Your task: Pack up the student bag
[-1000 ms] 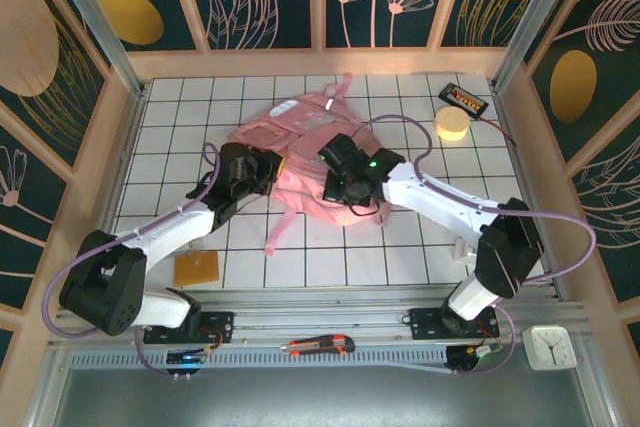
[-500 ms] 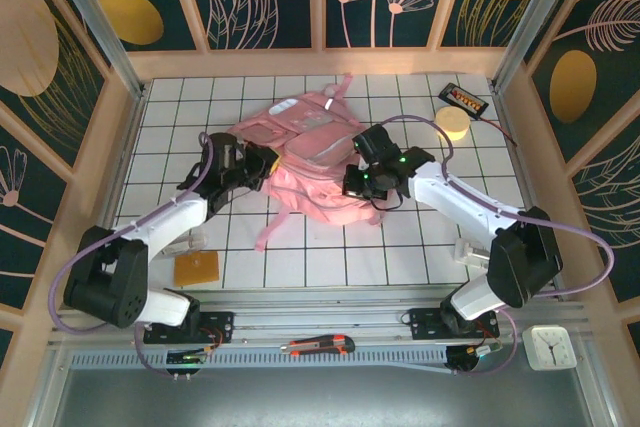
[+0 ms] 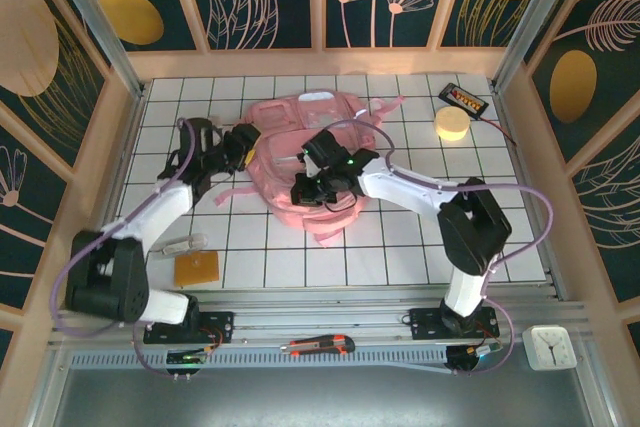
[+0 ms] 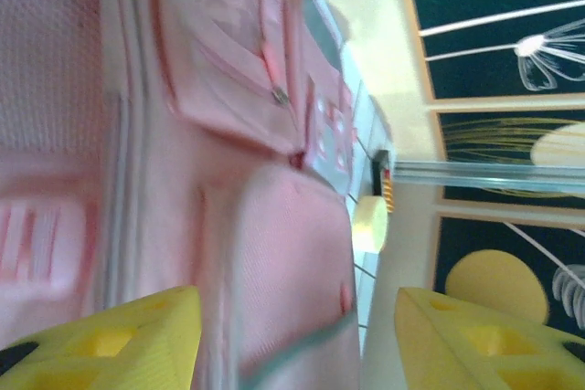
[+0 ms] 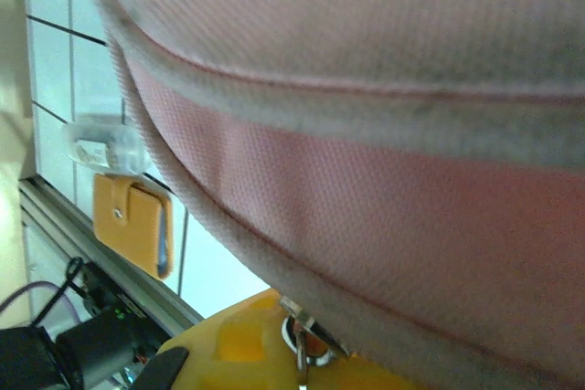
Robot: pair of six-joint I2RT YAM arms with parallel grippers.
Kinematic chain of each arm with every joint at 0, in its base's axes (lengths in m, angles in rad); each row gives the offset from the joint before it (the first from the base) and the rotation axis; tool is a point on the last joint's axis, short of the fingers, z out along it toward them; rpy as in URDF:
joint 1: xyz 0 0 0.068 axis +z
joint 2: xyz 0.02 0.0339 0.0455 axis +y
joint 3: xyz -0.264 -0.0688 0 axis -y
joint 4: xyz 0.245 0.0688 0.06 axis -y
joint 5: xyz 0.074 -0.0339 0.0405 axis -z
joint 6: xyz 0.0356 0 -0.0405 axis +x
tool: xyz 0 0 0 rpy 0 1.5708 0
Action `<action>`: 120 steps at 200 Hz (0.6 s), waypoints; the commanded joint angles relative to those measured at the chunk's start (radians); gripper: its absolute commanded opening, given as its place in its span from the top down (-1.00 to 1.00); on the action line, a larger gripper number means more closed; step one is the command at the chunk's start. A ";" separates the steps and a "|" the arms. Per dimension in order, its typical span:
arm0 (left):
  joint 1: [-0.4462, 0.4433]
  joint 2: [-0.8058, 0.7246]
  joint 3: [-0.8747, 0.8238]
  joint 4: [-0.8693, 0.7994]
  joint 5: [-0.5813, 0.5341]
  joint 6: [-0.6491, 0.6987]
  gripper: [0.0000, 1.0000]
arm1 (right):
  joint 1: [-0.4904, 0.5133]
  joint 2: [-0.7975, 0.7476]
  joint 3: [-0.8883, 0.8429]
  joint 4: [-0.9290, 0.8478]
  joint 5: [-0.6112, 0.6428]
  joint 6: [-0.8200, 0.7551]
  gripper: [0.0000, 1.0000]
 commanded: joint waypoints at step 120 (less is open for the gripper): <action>-0.094 -0.047 -0.241 0.290 0.063 -0.312 0.23 | 0.046 0.046 0.117 0.031 -0.039 -0.004 1.00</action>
